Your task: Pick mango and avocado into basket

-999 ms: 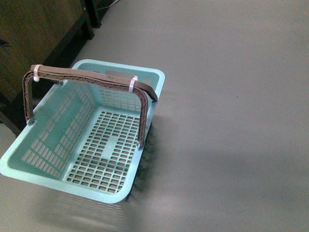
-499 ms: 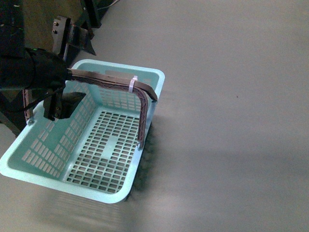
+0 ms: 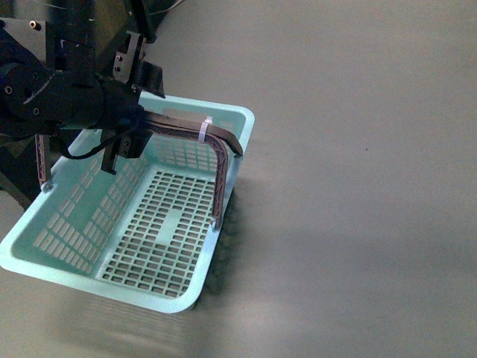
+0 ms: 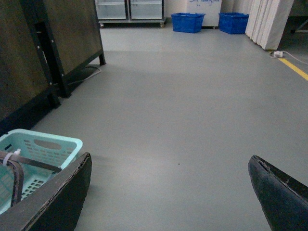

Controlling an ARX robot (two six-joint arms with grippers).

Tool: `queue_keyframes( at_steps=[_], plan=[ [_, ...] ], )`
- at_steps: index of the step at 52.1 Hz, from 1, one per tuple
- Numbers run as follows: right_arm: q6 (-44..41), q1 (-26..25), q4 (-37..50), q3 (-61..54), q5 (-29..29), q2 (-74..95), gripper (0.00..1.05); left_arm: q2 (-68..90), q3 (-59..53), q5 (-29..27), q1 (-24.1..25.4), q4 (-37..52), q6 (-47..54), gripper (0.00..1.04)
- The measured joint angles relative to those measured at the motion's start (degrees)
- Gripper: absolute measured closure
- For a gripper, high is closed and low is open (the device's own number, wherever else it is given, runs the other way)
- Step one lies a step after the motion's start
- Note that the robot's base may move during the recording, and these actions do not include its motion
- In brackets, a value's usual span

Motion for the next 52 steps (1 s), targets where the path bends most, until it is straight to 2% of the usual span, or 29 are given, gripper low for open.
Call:
queue_keyframes(
  at_steps=[7,10,26,33,42,52],
  plan=[
    [-0.02,0.0,0.0,0.0,0.0,0.02,0.09,-0.02,-1.73,-0.85,0.15,0.44,-0.83,0.81],
    [0.0,0.0,0.0,0.0,-0.02,0.02,0.09,-0.63,-2.71,-0.83,0.24,0.87,-2.95,0.87],
    [0.0,0.0,0.0,0.0,0.0,0.0,0.09,-13.25,-13.92,-1.36,0.61,-0.09,-4.17,0.89],
    [-0.02,0.0,0.0,0.0,0.0,0.02,0.09,-30.97,-21.0,-3.3,0.55,-6.23,-6.45,0.89],
    [-0.02,0.0,0.0,0.0,-0.02,0.02,0.09,-52.89,-23.47,-5.99,0.44,-17.44,-7.87,0.89],
    [-0.02,0.0,0.0,0.0,0.0,0.0,0.09,-65.72,-23.45,-6.84,0.55,-22.99,-9.07,0.89]
  ],
)
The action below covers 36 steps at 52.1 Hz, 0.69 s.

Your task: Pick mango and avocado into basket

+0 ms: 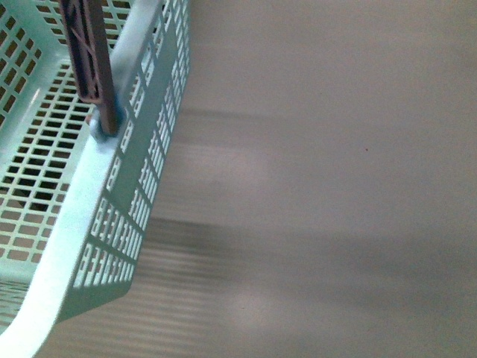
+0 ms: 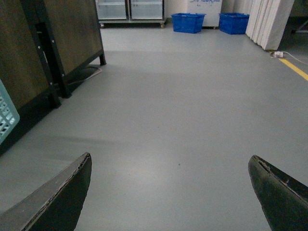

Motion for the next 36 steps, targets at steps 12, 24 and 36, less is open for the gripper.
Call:
queue_keyframes(
  at_steps=[12,24,36],
  plan=[
    [0.0,0.0,0.0,0.0,-0.02,0.02,0.09,0.42,-0.42,0.09,0.02,-0.39,-0.42,0.89],
    [0.0,0.0,0.0,0.0,-0.02,0.02,0.09,0.42,-0.66,0.07,0.02,-0.52,-0.68,0.89],
    [0.0,0.0,-0.02,0.0,0.02,0.0,0.09,0.5,-0.85,0.13,0.02,-0.55,-0.68,0.89]
  ],
)
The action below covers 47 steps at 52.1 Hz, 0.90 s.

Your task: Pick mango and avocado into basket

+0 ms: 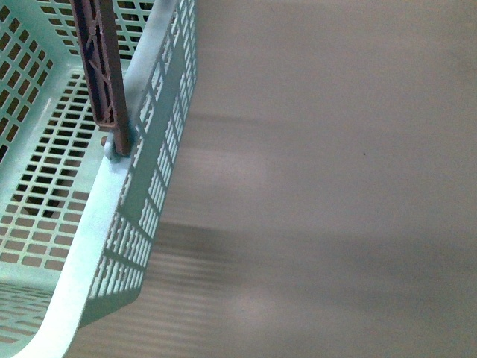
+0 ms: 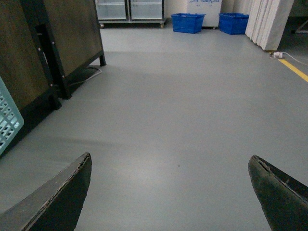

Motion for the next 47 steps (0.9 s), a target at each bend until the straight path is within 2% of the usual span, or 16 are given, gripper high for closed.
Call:
queue_keyframes(
  at_steps=[47],
  plan=[
    [0.0,0.0,0.02,0.0,-0.04,0.02,0.09,0.0,-0.02,-0.07,0.02,0.0,0.0,0.89]
  ],
)
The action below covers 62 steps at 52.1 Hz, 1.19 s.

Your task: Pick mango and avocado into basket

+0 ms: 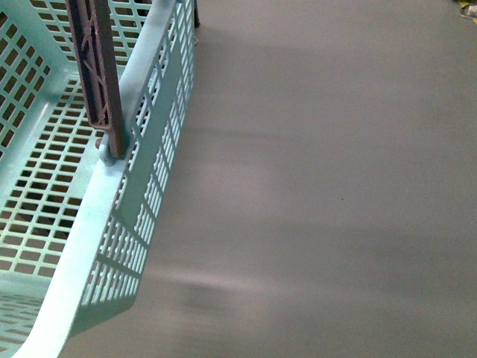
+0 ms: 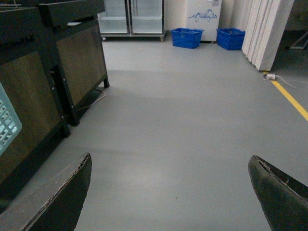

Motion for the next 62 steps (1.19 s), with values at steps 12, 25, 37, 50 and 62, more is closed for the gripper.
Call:
queue_keyframes(
  at_steps=[12,25,37,50,62],
  plan=[
    [0.0,0.0,0.0,0.0,-0.02,0.0,0.09,0.0,0.0,0.0,0.0,0.0,-0.02,0.89],
    [0.0,0.0,0.0,0.0,0.0,0.0,0.09,0.0,0.0,0.0,0.0,0.0,0.0,0.89],
    [0.0,0.0,0.0,0.0,0.0,0.0,0.09,0.0,0.0,0.0,0.0,0.0,0.0,0.89],
    [0.02,0.0,0.0,0.0,0.0,0.0,0.09,0.0,0.0,0.0,0.0,0.0,0.0,0.89],
    [0.0,0.0,0.0,0.0,0.0,0.0,0.09,0.0,0.0,0.0,0.0,0.0,-0.02,0.89]
  ],
)
